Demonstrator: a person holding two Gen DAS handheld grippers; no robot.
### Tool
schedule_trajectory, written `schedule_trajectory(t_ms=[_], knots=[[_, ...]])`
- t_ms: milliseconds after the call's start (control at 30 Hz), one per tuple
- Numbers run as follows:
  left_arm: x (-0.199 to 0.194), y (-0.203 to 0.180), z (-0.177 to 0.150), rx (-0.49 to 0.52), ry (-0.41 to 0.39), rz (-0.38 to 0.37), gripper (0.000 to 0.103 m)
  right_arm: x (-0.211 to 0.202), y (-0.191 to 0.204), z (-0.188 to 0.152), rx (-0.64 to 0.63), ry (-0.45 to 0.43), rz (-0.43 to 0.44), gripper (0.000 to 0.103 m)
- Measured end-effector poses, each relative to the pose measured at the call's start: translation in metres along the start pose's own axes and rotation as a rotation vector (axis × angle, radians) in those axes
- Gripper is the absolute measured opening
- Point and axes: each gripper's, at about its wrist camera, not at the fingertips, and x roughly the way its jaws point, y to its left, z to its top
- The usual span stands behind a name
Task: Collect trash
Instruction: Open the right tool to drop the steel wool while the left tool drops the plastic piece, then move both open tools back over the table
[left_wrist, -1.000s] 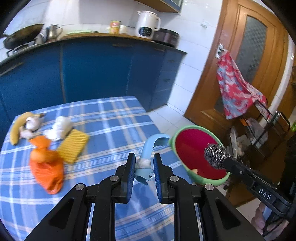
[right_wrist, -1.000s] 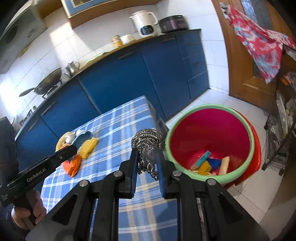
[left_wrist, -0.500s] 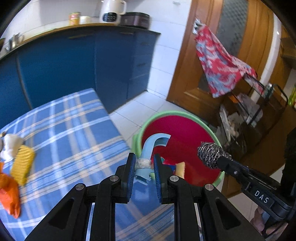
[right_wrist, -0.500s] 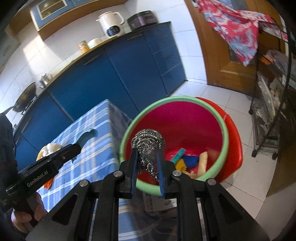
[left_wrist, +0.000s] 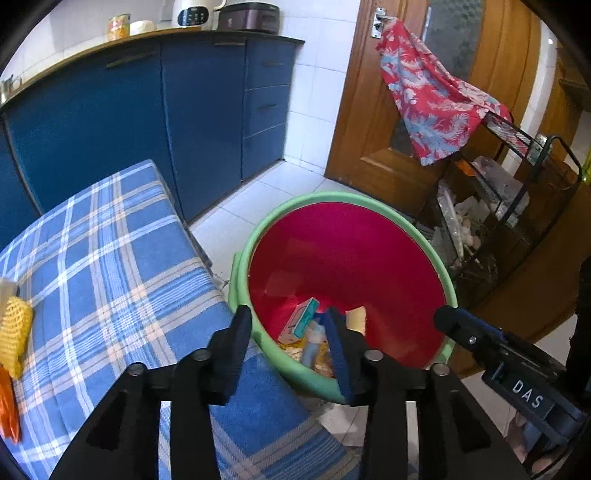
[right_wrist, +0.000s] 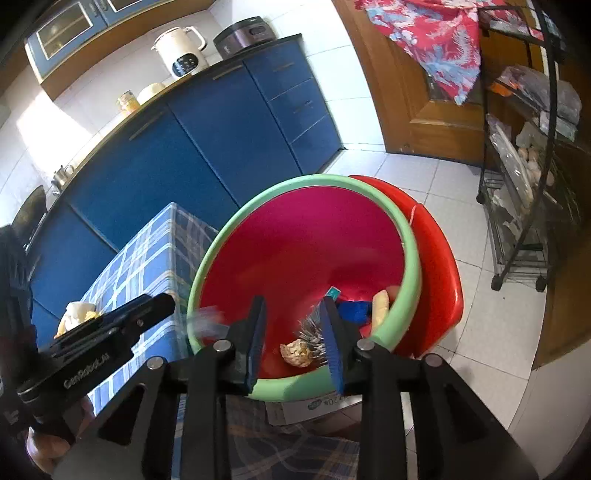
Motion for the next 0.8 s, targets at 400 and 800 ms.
schedule_trajectory(t_ms=[400, 800], knots=[[-0.030, 0.013, -0.009, -0.037, -0.028, 0.030, 0.043, -0.019, 0.007, -0.005, 0.011, -0.032, 0.016, 0.043], [-0.084, 0.051, -0.027, -0.114, -0.093, 0.094, 0.048, -0.044, 0.043, -0.014, -0.028, -0.053, 0.067, 0.054]])
